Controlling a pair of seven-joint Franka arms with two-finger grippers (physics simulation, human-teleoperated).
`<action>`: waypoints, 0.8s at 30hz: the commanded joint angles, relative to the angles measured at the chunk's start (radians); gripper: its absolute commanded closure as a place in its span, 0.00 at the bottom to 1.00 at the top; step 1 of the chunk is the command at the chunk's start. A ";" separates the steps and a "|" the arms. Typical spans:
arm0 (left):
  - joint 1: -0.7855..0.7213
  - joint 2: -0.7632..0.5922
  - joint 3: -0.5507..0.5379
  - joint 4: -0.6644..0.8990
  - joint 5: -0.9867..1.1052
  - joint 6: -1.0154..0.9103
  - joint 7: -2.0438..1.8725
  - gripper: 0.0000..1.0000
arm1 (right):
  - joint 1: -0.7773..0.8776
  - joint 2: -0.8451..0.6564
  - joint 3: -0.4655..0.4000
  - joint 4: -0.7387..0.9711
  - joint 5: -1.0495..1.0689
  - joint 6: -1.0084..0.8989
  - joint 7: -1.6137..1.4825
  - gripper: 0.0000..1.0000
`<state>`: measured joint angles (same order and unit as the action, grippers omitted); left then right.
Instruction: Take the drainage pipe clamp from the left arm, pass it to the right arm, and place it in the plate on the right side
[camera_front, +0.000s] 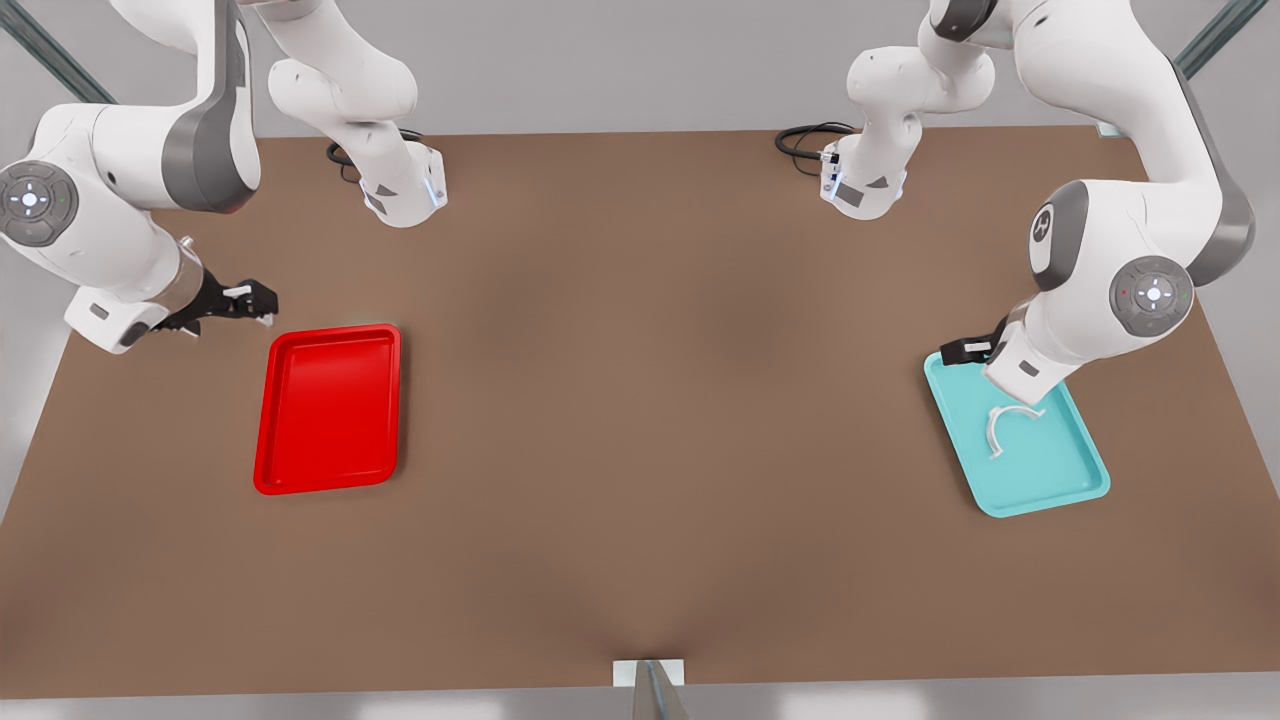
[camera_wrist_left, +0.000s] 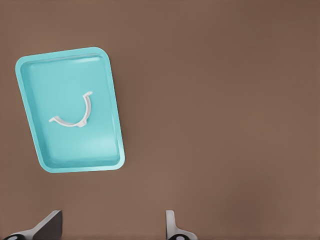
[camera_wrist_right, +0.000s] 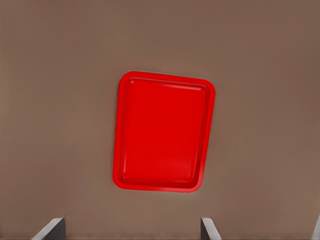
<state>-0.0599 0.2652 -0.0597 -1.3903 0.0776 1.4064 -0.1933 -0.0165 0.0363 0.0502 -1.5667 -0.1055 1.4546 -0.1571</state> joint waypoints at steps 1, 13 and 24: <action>0.000 -0.001 0.000 0.000 0.001 -0.001 -0.003 0.00 | -0.002 -0.001 0.000 0.001 0.001 -0.020 0.007 0.00; 0.156 0.422 0.120 -0.065 -0.082 0.657 0.492 0.00 | -0.002 -0.001 0.000 -0.012 0.000 -0.010 0.007 0.00; 0.184 0.390 0.210 -0.332 -0.084 0.836 0.572 0.00 | 0.001 -0.001 0.005 -0.019 0.018 -0.016 0.005 0.00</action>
<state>0.1244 0.6558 0.1497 -1.7142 -0.0046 2.1539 0.1409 -0.0231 0.0366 0.0544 -1.5855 -0.0984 1.4433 -0.1522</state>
